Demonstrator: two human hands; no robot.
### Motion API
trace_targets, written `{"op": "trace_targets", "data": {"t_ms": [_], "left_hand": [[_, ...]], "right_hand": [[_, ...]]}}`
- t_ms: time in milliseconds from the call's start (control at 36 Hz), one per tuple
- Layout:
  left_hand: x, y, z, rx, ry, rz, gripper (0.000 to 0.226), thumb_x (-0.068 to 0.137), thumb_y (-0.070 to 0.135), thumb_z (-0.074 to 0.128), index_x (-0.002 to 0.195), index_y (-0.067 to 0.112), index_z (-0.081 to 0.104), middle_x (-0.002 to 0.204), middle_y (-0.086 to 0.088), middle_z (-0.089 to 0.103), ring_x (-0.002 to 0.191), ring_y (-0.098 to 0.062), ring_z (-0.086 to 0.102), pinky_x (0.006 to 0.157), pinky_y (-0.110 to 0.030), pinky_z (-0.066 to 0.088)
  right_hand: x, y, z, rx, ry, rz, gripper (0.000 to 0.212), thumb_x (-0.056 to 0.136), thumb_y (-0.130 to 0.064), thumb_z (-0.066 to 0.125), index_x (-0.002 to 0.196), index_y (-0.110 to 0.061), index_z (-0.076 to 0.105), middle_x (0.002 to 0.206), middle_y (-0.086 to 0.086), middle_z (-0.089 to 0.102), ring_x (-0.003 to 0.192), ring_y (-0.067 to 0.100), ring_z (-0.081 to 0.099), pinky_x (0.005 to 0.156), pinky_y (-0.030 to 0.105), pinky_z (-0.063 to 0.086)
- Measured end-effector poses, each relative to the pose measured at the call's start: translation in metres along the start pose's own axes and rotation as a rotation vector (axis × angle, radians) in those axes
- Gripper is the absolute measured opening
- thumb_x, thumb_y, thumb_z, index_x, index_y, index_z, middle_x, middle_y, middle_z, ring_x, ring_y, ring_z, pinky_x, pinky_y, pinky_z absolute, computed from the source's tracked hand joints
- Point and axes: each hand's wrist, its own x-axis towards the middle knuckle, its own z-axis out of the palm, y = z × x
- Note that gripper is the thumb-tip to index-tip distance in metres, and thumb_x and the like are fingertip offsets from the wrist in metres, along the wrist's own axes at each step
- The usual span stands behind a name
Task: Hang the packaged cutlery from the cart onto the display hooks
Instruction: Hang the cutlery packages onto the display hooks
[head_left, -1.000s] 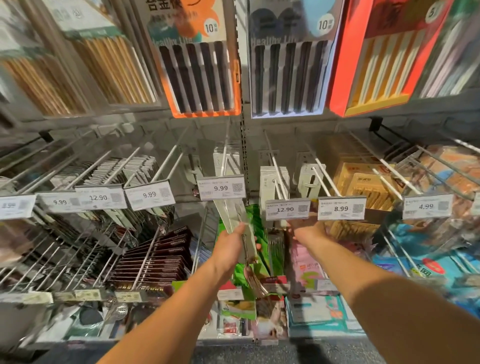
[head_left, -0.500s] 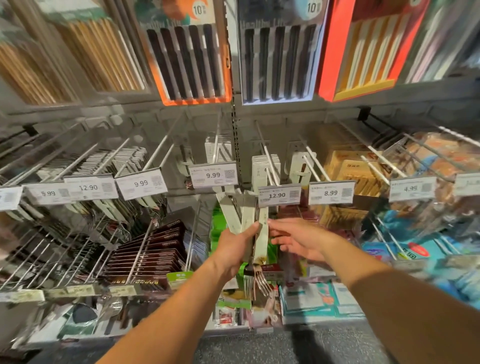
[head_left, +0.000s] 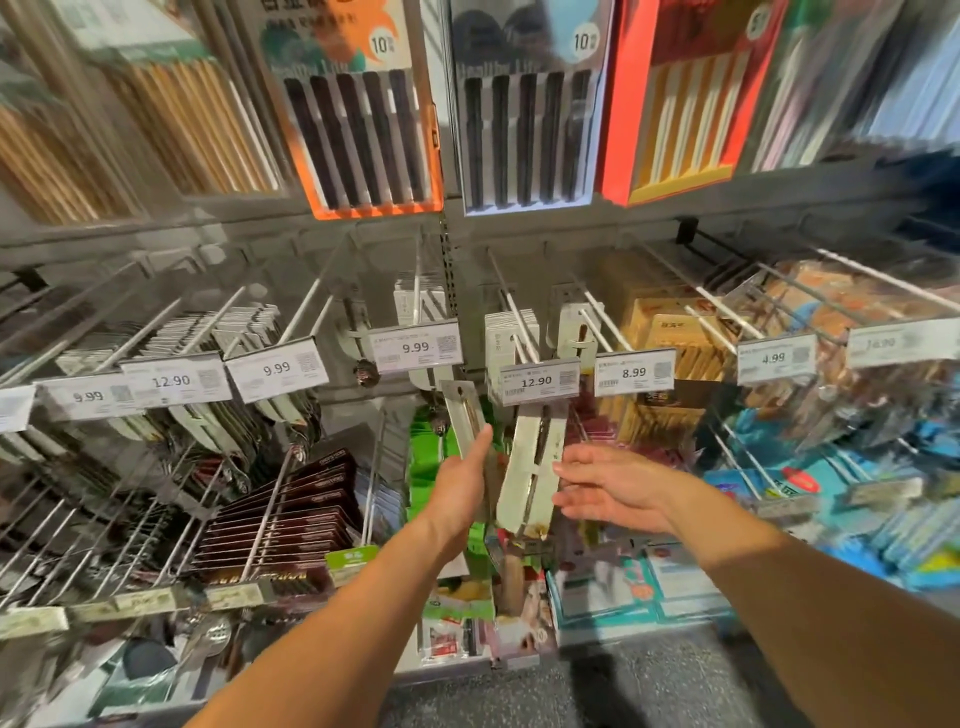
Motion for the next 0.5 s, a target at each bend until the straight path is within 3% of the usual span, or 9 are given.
{"op": "trace_targets", "data": {"t_ms": [56,83,139,194,389,500], "left_hand": [[-0.004,0.001,-0.002,-0.018,-0.006,0.013,0.040,0.101,0.047,0.048,0.122,0.015,0.060,0.109,0.004,0.066,0.086,-0.010,0.063,0.082,-0.022,0.041],[-0.002,0.000,-0.004,-0.026,-0.010,0.019,0.033,0.100,0.046,0.049,0.113,0.017,0.060,0.096,0.007,0.068,0.080,-0.008,0.064,0.074,-0.020,0.044],[-0.001,-0.001,-0.006,-0.031,0.008,0.014,0.044,0.100,0.045,0.050,0.101,0.005,0.067,0.075,0.001,0.069,0.058,-0.009,0.063,0.052,-0.018,0.049],[0.001,-0.002,-0.009,-0.036,0.032,-0.007,0.048,0.101,0.046,0.050,0.101,0.001,0.068,0.076,-0.006,0.067,0.058,-0.016,0.062,0.049,-0.024,0.048],[-0.002,-0.001,-0.005,-0.021,0.016,-0.006,0.044,0.100,0.044,0.052,0.099,0.002,0.068,0.078,-0.007,0.070,0.072,-0.024,0.064,0.062,-0.034,0.048],[-0.007,0.005,0.003,-0.039,-0.020,0.011,0.039,0.102,0.037,0.051,0.090,0.004,0.066,0.071,-0.006,0.068,0.065,-0.022,0.062,0.057,-0.031,0.047]], "right_hand": [[-0.001,-0.001,0.000,-0.041,0.038,-0.033,0.025,0.090,-0.006,0.066,0.113,-0.009,0.058,0.099,0.010,0.063,0.075,0.017,0.066,0.066,0.027,0.057],[-0.001,-0.001,-0.001,-0.058,0.062,-0.056,0.026,0.090,-0.005,0.067,0.114,-0.008,0.059,0.098,0.010,0.064,0.076,0.017,0.065,0.067,0.027,0.056],[0.000,-0.002,-0.001,-0.065,0.107,-0.092,0.028,0.089,-0.005,0.067,0.116,-0.005,0.060,0.102,0.012,0.066,0.081,0.019,0.068,0.070,0.027,0.058],[0.001,-0.004,0.000,-0.036,0.137,-0.127,0.031,0.088,-0.003,0.067,0.118,0.000,0.059,0.106,0.018,0.068,0.086,0.022,0.072,0.073,0.028,0.060],[0.002,-0.006,0.003,0.099,0.191,-0.241,0.028,0.088,0.003,0.064,0.116,0.007,0.059,0.099,0.022,0.072,0.091,0.025,0.074,0.077,0.029,0.061],[0.007,-0.006,0.005,0.051,0.266,-0.282,0.026,0.088,0.000,0.067,0.112,0.006,0.059,0.102,0.024,0.070,0.087,0.025,0.074,0.073,0.028,0.062]]}}
